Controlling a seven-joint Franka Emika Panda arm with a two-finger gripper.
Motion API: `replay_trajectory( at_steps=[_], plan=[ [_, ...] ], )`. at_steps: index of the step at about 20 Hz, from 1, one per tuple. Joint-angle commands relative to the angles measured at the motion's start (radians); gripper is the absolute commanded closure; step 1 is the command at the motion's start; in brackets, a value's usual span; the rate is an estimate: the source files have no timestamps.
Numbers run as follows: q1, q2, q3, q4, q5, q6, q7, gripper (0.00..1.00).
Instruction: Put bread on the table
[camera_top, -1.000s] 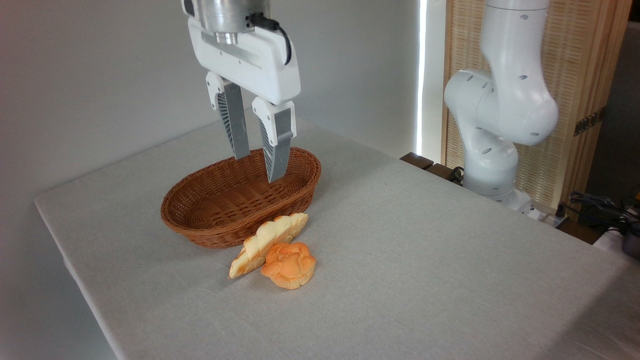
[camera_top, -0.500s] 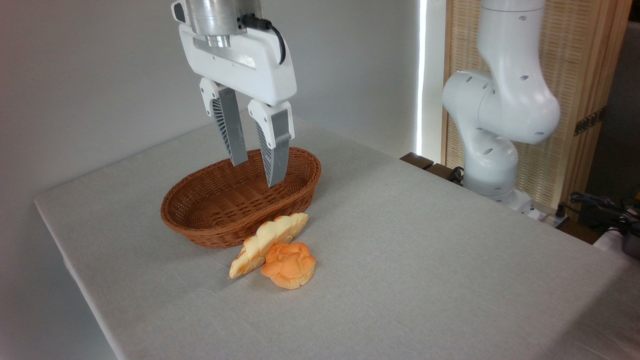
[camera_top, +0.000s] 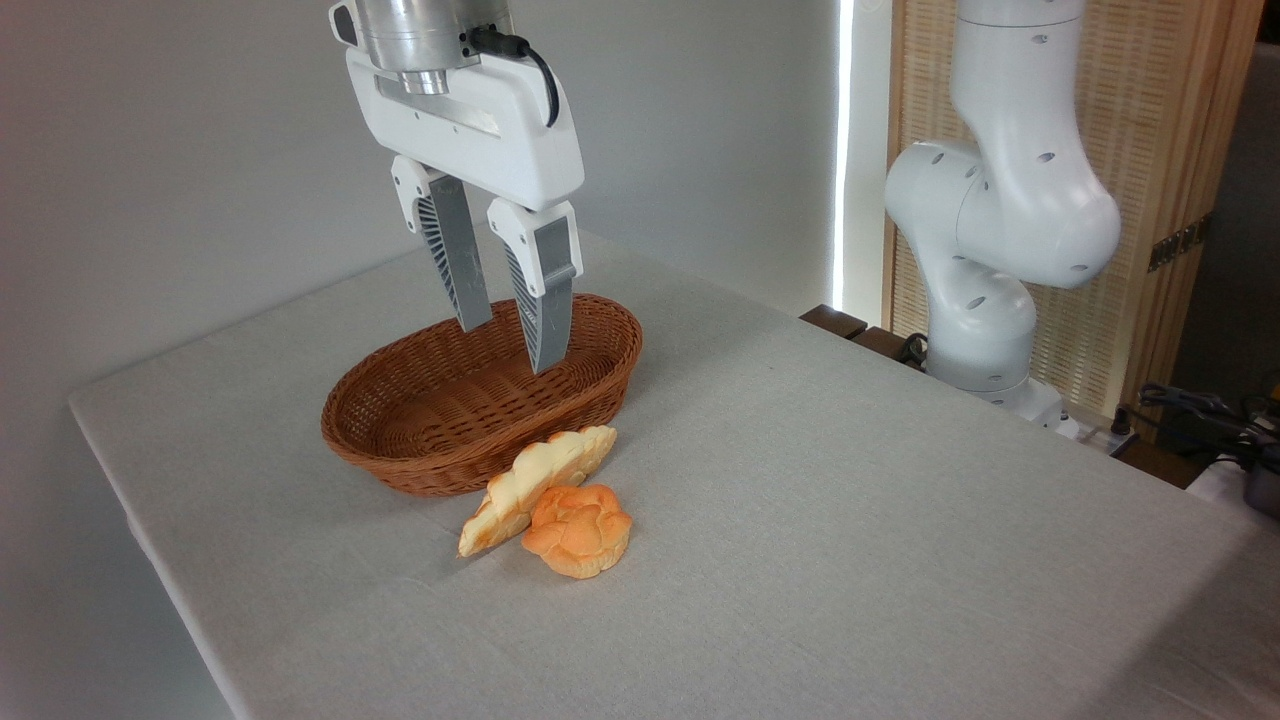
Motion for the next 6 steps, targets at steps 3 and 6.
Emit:
replay_trajectory(
  at_steps=[3,6],
  plan=[
    [0.006,0.012,-0.004,0.030,0.011,-0.029,0.002,0.00],
    [0.006,0.012,-0.004,0.030,0.008,-0.029,0.003,0.00]
  ],
)
